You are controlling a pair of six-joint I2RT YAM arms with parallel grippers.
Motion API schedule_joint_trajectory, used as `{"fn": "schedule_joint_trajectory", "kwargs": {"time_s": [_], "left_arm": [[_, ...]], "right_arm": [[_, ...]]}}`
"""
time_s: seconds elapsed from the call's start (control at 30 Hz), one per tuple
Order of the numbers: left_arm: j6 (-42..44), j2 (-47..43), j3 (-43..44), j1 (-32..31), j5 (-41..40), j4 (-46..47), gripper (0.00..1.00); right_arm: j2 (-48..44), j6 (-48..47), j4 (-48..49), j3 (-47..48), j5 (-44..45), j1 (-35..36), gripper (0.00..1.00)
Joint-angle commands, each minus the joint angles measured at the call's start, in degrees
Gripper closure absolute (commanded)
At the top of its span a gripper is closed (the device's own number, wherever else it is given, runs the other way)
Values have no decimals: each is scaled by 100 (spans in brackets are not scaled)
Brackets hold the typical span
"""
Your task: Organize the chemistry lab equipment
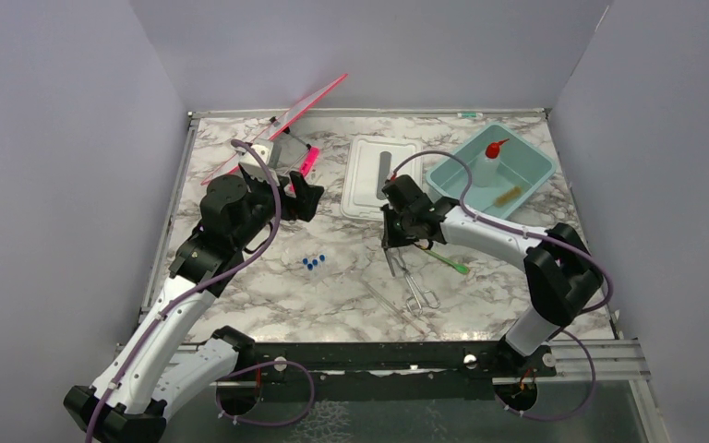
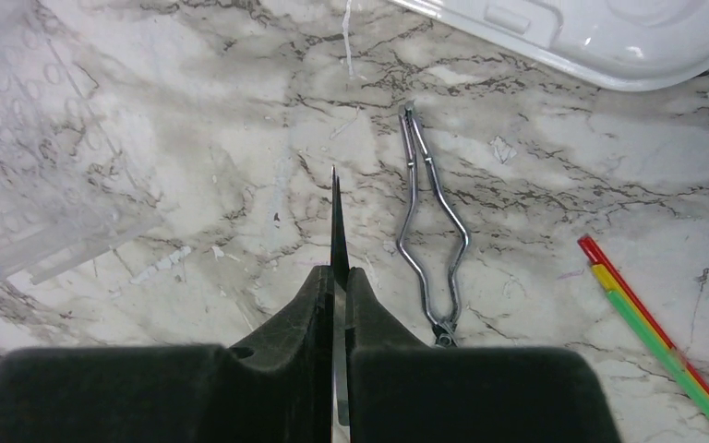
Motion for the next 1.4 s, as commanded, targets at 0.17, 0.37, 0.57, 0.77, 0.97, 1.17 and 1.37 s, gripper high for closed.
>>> {"fn": "schedule_joint_trajectory", "kwargs": {"time_s": [0.17,0.37,0.57,0.77,0.97,1.17,1.37], "left_arm": [[44,-103,91,-14,-72,-9,16],[39,-95,127,-21,-40,4,16],[24,-112,146,-19,23,11,16],[43,-59,128,-15,409,96,16],[36,-11,128,-15,521,86,16],[32,82,163,-14,562,84,16],[44,167,170,-12,512,85,17]], "right_arm": [[-834,-54,-226,636,481,-165,91],[-1655,-67,-753,1276,1388,-788,92],[-2174,88,-1403,1731,2394,-1793,92],[-2051,747,-1952,1668,2772,-2781,94],[-1503,948,-1619,1372,2485,-3404,95],[-423,1340,-1746,1455,2523,-3507,96],[263,1718,-1619,1456,2406,-3595,95]]}}
